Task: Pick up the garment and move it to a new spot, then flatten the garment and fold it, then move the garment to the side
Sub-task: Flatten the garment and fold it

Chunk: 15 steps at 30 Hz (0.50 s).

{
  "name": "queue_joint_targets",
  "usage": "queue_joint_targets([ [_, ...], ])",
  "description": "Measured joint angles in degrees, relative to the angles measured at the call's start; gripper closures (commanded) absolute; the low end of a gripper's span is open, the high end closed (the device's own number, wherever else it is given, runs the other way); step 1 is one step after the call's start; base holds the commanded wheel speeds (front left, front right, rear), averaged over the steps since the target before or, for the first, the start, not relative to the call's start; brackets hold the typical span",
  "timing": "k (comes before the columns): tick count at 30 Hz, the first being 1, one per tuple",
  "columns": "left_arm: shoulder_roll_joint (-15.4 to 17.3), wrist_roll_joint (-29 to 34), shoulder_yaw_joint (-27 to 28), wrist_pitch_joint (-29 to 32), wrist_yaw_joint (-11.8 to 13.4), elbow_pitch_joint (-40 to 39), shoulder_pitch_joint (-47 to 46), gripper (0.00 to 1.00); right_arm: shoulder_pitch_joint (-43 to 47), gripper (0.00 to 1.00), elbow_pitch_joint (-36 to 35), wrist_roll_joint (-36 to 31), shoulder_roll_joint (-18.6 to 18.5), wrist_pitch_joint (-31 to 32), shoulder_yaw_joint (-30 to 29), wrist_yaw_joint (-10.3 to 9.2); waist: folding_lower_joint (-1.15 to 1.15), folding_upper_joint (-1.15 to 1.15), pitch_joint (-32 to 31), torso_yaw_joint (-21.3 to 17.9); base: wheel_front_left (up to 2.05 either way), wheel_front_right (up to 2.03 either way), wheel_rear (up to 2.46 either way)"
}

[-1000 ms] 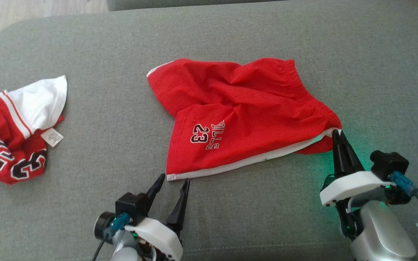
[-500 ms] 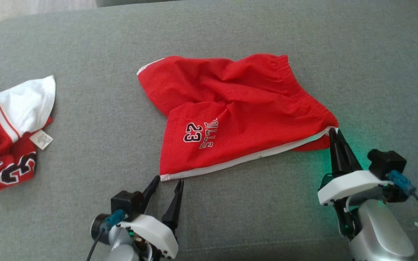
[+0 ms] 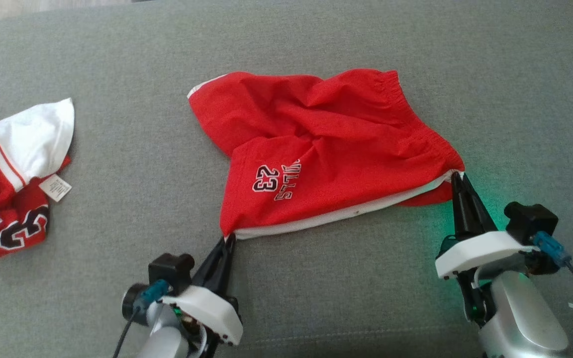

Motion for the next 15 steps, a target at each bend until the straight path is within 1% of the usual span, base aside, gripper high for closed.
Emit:
queue_joint_targets([
  [3, 0.0, 0.6, 1.0, 0.0, 0.0, -2.6, 0.0, 1.0, 0.0, 1.0, -0.5, 0.5, 0.0, 0.0, 0.1, 0.0, 0.0, 0.0, -0.4, 0.3, 0.0, 0.0, 0.0],
  [8, 0.0, 1.8, 4.6, 0.0, 0.1, -9.9, -0.8, 1.0, -0.1, 1.0, -2.7, 1.2, 0.0, 0.0, 0.5, 0.0, 0.0, 0.0, -2.5, 0.7, 0.0, 0.0, 0.0],
  [11, -0.1, 3.6, 7.2, 0.0, 0.0, -13.3, -3.4, 1.0, -0.6, 1.0, -4.9, 1.2, 0.0, 0.0, 0.9, 0.0, 0.0, 0.0, -4.4, 1.0, 0.0, 0.0, 0.0],
  [15, 0.0, 6.5, 10.9, 0.0, -1.1, -16.4, -7.6, 1.0, -3.2, 1.0, -8.3, 1.0, 0.0, 0.0, 2.3, 0.0, 0.0, 0.0, -7.1, 1.1, 0.0, 0.0, 0.0],
])
